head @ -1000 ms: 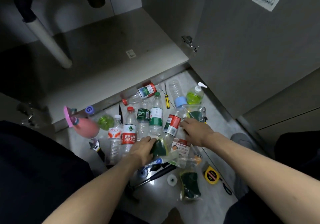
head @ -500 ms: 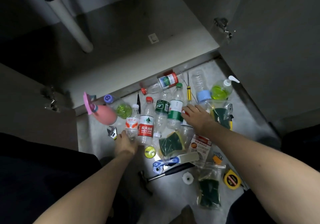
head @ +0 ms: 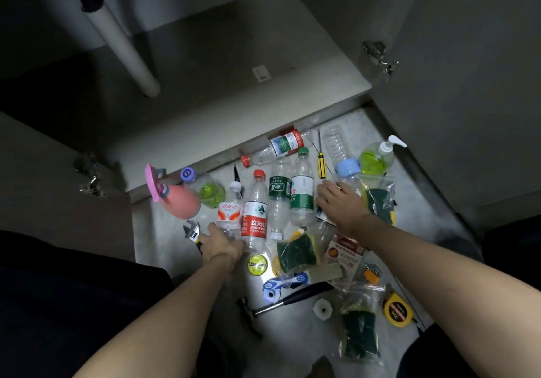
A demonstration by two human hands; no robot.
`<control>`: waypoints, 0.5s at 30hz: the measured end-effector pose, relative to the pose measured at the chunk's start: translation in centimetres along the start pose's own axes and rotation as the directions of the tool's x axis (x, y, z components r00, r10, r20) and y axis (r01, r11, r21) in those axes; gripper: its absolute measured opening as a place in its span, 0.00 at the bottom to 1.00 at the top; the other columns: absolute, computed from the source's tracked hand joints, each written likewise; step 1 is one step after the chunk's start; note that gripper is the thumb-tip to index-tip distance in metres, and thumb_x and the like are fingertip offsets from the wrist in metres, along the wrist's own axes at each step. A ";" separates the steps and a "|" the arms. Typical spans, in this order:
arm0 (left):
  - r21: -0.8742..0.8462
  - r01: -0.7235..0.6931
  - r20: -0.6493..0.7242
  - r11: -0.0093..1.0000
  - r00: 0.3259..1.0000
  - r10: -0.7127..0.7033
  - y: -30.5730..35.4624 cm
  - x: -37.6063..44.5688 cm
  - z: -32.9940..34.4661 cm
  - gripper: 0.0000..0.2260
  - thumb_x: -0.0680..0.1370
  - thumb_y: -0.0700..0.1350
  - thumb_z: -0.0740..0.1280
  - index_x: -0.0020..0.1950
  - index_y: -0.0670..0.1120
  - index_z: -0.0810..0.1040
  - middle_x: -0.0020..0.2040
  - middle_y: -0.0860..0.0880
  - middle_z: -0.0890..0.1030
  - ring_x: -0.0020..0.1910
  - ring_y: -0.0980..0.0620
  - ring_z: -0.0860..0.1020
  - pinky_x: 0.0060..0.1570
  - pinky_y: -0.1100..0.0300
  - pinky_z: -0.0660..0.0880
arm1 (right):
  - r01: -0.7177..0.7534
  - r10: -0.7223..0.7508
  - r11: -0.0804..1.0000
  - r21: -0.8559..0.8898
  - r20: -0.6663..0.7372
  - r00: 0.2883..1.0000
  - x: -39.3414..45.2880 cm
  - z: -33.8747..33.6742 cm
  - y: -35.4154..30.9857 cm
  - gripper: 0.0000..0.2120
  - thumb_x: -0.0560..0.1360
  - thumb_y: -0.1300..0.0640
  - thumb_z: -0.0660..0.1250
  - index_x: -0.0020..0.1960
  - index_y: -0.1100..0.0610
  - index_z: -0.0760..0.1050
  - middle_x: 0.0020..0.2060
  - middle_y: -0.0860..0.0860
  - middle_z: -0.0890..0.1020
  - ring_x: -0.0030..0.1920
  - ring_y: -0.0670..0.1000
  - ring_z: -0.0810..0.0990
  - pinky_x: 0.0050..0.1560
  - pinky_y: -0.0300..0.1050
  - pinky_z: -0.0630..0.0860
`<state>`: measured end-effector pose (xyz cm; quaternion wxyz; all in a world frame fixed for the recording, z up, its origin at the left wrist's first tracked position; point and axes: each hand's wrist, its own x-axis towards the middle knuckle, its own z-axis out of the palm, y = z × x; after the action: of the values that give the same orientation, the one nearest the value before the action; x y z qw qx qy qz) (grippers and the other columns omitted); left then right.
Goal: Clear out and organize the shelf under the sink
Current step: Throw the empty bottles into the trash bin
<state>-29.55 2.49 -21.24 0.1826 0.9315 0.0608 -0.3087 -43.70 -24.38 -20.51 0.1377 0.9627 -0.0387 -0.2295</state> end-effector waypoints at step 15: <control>-0.440 -0.367 -0.089 0.820 0.926 0.367 9.3 -7.0 -5.5 0.30 0.70 0.57 0.76 0.64 0.52 0.64 0.55 0.48 0.79 0.48 0.44 0.81 0.51 0.49 0.79 | -0.423 0.419 0.906 -0.012 0.171 0.892 -4.7 -15.0 3.5 0.27 0.74 0.42 0.66 0.69 0.53 0.73 0.66 0.53 0.78 0.67 0.55 0.74 0.66 0.51 0.67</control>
<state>-29.98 -4.01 -10.18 0.4482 0.8582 -0.0500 -0.2453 -41.15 -23.41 -4.63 0.1680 0.9102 -0.2605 -0.2748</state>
